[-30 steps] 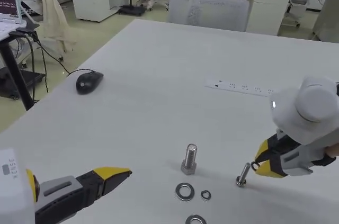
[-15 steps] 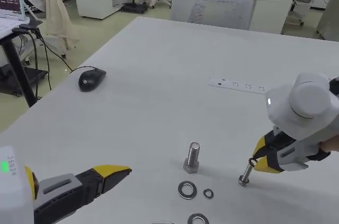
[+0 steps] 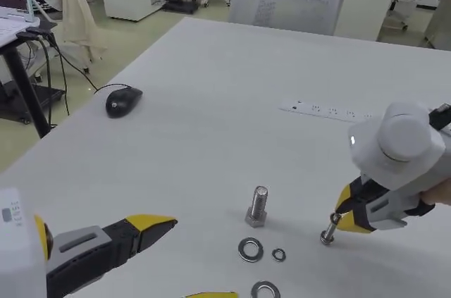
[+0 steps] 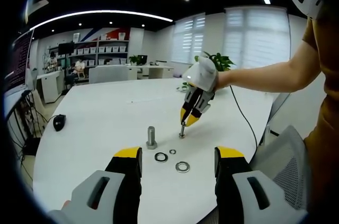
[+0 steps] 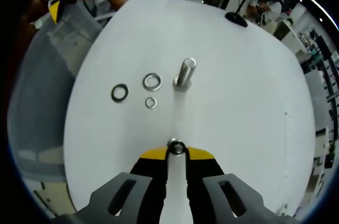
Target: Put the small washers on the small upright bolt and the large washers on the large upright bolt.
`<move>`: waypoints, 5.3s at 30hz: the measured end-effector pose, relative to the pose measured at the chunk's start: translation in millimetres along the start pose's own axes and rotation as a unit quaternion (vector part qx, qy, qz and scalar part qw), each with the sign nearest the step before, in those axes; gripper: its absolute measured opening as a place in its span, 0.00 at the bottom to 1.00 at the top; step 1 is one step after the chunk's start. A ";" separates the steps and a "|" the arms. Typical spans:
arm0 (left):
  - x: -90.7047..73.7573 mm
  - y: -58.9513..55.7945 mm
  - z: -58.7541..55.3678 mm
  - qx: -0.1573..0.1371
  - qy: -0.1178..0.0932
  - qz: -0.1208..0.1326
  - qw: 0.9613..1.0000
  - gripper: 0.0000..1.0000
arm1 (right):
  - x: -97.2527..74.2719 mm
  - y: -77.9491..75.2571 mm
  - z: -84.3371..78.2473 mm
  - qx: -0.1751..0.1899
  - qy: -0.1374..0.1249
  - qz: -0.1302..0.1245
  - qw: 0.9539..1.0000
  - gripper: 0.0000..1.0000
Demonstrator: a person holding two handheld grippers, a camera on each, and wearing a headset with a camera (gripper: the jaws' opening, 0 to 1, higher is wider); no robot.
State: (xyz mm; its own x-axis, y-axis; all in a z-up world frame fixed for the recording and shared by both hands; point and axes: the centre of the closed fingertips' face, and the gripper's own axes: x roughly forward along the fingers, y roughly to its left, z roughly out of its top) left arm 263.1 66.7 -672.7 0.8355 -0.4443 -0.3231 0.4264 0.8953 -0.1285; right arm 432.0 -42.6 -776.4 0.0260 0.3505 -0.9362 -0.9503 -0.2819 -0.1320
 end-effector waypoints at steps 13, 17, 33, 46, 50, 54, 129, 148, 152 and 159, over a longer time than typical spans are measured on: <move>-0.4 3.1 -2.2 -0.001 0.003 0.003 1.000 0.54 | 10.6 0.8 -2.1 0.002 -0.001 0.007 1.000 0.13; -0.5 4.2 -2.5 -0.002 0.003 0.004 1.000 0.54 | 14.2 2.3 -3.2 0.002 0.000 0.010 1.000 0.13; 1.3 7.6 -5.0 -0.002 0.007 0.006 1.000 0.54 | 29.1 3.8 -11.9 -0.005 0.008 0.019 1.000 0.13; 1.4 7.9 -5.9 -0.003 0.007 0.007 1.000 0.54 | 35.1 4.2 -17.8 -0.002 0.013 0.020 1.000 0.15; 1.3 7.8 -5.1 -0.004 0.005 0.008 1.000 0.54 | 34.0 3.1 -18.7 0.000 0.012 0.018 1.000 0.15; 1.3 7.7 -5.0 -0.003 0.006 0.008 1.000 0.54 | 32.1 2.2 -18.8 0.002 0.012 0.016 1.000 0.15; -6.1 8.0 0.6 0.004 -0.002 0.012 1.000 0.54 | 59.7 43.9 54.7 -0.050 -0.015 0.067 0.996 0.19; -4.8 7.2 2.8 0.002 -0.005 0.012 1.000 0.54 | 63.9 45.3 53.6 -0.061 -0.013 0.086 0.994 0.20; -5.5 7.3 3.8 0.002 -0.007 0.014 1.000 0.54 | 64.2 44.8 53.7 -0.068 -0.009 0.086 0.994 0.19; -6.7 7.8 3.2 0.000 -0.008 0.017 1.000 0.54 | 64.3 46.0 53.6 -0.079 0.000 0.083 0.993 0.14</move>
State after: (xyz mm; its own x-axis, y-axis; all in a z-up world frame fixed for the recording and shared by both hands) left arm 261.9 76.6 -668.6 0.8549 -0.4138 -0.3129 0.3977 0.9101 -0.1169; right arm 373.4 14.8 -825.1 -0.1273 0.2863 -0.9497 -0.8805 -0.4734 -0.0247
